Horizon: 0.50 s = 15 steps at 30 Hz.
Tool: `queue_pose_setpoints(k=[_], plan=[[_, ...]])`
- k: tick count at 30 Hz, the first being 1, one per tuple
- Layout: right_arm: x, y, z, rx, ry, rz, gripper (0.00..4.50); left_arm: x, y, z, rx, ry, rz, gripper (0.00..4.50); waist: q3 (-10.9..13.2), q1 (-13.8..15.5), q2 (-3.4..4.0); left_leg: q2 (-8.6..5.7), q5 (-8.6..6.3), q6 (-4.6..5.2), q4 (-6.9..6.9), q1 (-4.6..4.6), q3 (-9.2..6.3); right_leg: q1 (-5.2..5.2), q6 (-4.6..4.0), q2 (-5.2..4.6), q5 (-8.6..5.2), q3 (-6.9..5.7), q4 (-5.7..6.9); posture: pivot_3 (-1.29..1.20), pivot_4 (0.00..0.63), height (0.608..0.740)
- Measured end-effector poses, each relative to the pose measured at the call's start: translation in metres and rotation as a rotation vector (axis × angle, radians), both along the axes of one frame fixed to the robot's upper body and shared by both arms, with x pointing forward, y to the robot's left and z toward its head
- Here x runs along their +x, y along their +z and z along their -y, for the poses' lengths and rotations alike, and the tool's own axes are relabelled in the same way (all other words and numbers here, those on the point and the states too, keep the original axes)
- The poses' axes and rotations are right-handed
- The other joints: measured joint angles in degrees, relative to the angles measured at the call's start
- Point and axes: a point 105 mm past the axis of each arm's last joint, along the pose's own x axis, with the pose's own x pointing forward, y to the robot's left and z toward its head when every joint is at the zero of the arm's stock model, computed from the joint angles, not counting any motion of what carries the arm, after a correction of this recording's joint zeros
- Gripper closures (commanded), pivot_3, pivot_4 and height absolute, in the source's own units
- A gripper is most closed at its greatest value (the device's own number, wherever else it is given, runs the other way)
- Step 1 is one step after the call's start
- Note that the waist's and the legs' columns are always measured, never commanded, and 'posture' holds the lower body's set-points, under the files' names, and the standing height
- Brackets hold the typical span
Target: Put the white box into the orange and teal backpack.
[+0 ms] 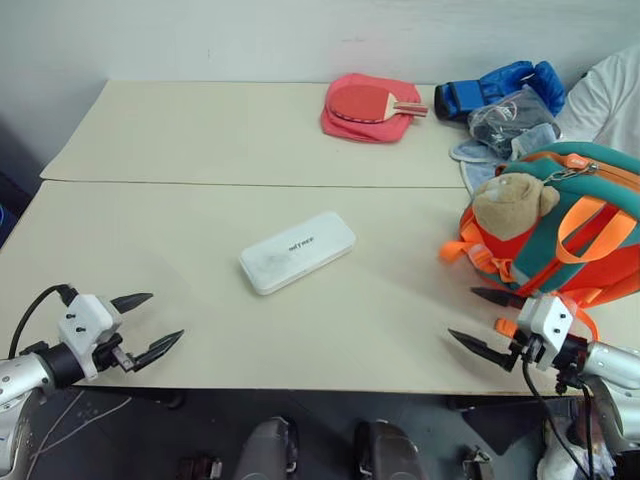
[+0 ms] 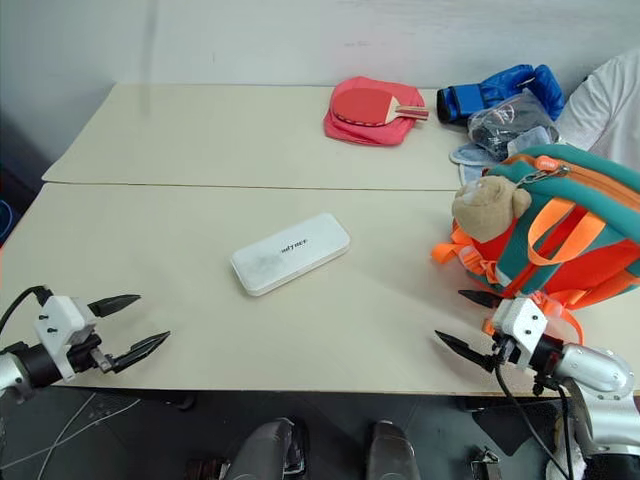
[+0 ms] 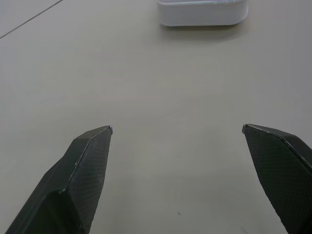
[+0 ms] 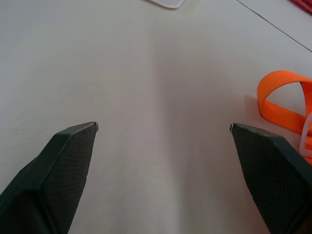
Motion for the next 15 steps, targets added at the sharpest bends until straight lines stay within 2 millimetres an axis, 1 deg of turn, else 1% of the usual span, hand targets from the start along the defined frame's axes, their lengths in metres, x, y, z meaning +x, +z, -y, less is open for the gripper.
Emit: queue_pose_setpoints(k=[5,8,9,10,11,13,15], plan=[[0.010,0.008,-0.012,0.004,0.037,0.038,0.05,0.009,0.007,0.001,-0.014,0.029,0.054,0.00,0.0,0.0,0.00,0.03,-0.03,-0.06,-0.02,0.00,0.01,-0.02,-0.01,0.01,-0.01,0.01,-0.02,0.00,0.150,0.740],[0.019,0.012,-0.026,0.032,0.057,0.039,0.05,0.013,0.012,0.010,-0.074,0.023,0.062,0.00,0.0,0.0,0.00,0.03,-0.02,-0.05,-0.01,-0.01,0.03,-0.03,-0.01,0.02,-0.01,0.02,-0.01,0.00,0.150,0.740],[0.021,0.014,-0.034,0.046,0.061,0.020,0.22,0.014,0.015,0.013,-0.099,0.023,0.062,0.19,0.0,0.0,0.01,0.03,-0.02,-0.05,-0.01,-0.02,0.04,-0.04,-0.01,0.02,-0.01,0.03,0.00,0.00,0.150,0.740],[0.027,0.019,-0.047,0.075,0.062,0.000,0.44,0.017,0.018,0.014,-0.134,0.047,0.072,0.40,0.0,-0.2,0.02,0.06,-0.01,-0.06,0.01,-0.01,0.03,-0.06,-0.01,0.02,-0.01,0.05,0.05,0.00,0.150,0.740],[0.031,0.026,-0.065,0.113,0.076,-0.009,0.64,0.022,0.023,0.017,-0.170,0.068,0.094,0.59,0.0,-0.3,0.03,0.10,0.00,-0.09,0.01,-0.01,0.03,-0.09,-0.02,0.03,-0.01,0.08,0.08,0.00,0.150,0.740],[0.041,0.043,-0.097,0.158,0.099,-0.001,1.28,0.031,0.030,0.021,-0.224,0.128,0.119,1.17,0.0,-0.4,0.03,0.13,0.02,-0.13,0.00,-0.02,0.02,-0.13,-0.02,0.06,-0.01,0.07,0.15,0.00,0.150,0.740],[0.049,0.056,-0.116,0.168,0.090,0.019,1.96,0.036,0.032,0.023,-0.240,0.188,0.108,1.77,0.0,-0.2,0.03,0.12,0.02,-0.12,-0.02,-0.05,0.02,-0.17,-0.03,0.08,-0.01,0.07,0.16,0.00,0.150,0.740]])
